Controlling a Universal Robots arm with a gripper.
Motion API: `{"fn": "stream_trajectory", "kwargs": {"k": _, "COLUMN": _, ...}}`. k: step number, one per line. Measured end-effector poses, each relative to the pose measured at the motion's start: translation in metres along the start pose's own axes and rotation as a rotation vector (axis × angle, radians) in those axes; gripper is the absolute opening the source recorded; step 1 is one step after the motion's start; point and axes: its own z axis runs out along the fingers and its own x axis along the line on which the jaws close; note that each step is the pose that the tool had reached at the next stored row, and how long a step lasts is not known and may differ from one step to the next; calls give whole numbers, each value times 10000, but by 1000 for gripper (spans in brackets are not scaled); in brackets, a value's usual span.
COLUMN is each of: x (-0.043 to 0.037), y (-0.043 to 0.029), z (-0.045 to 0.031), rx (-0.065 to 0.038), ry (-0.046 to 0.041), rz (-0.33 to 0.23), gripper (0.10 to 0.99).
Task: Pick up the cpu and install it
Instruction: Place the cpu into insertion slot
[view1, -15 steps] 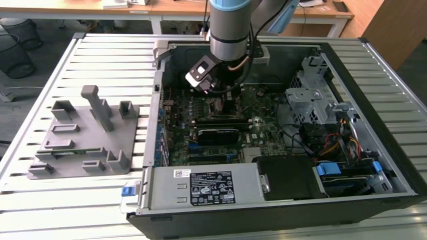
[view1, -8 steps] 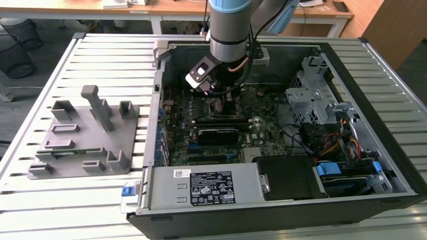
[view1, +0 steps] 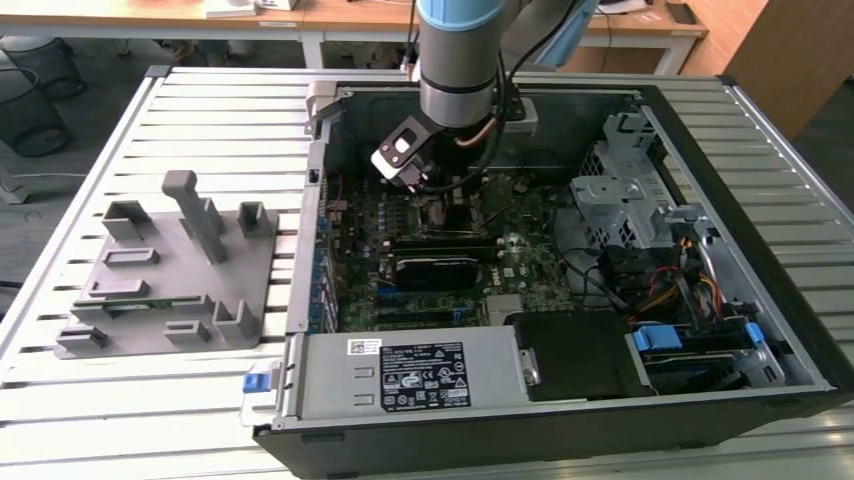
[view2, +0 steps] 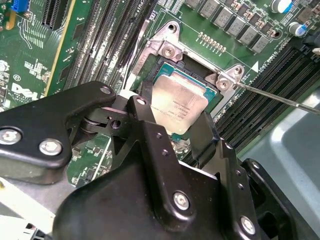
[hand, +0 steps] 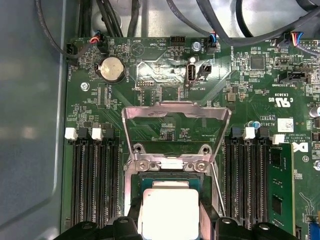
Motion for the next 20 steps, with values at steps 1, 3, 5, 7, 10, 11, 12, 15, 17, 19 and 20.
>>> {"fn": "stream_trajectory", "kwargs": {"k": 1, "x": 0, "y": 0, "z": 6, "rx": -1, "ry": 0, "rz": 0, "gripper": 537}}
{"fn": "stream_trajectory", "kwargs": {"k": 3, "x": 0, "y": -1, "z": 9, "rx": 1, "ry": 0, "rz": 0, "gripper": 537}}
{"fn": "stream_trajectory", "kwargs": {"k": 5, "x": 1, "y": -1, "z": 10, "rx": 1, "ry": 0, "rz": 1, "gripper": 537}}
{"fn": "stream_trajectory", "kwargs": {"k": 7, "x": 1, "y": -1, "z": 10, "rx": 0, "ry": 0, "rz": 1, "gripper": 537}}
{"fn": "stream_trajectory", "kwargs": {"k": 10, "x": 1, "y": -1, "z": 11, "rx": 0, "ry": 3, "rz": 1, "gripper": 537}}
{"fn": "stream_trajectory", "kwargs": {"k": 11, "x": 1, "y": -1, "z": 11, "rx": 0, "ry": 2, "rz": 1, "gripper": 549}}
{"fn": "stream_trajectory", "kwargs": {"k": 12, "x": 1, "y": -1, "z": 11, "rx": -1, "ry": 0, "rz": 1, "gripper": 549}}
{"fn": "stream_trajectory", "kwargs": {"k": 15, "x": 1, "y": -1, "z": 11, "rx": -1, "ry": -2, "rz": 1, "gripper": 612}}
{"fn": "stream_trajectory", "kwargs": {"k": 17, "x": 1, "y": 0, "z": 9, "rx": 0, "ry": -3, "rz": 0, "gripper": 612}}
{"fn": "stream_trajectory", "kwargs": {"k": 19, "x": 1, "y": 0, "z": 2, "rx": 0, "ry": -4, "rz": 1, "gripper": 612}}
{"fn": "stream_trajectory", "kwargs": {"k": 20, "x": 1, "y": 0, "z": -4, "rx": 0, "ry": -4, "rz": 1, "gripper": 612}}
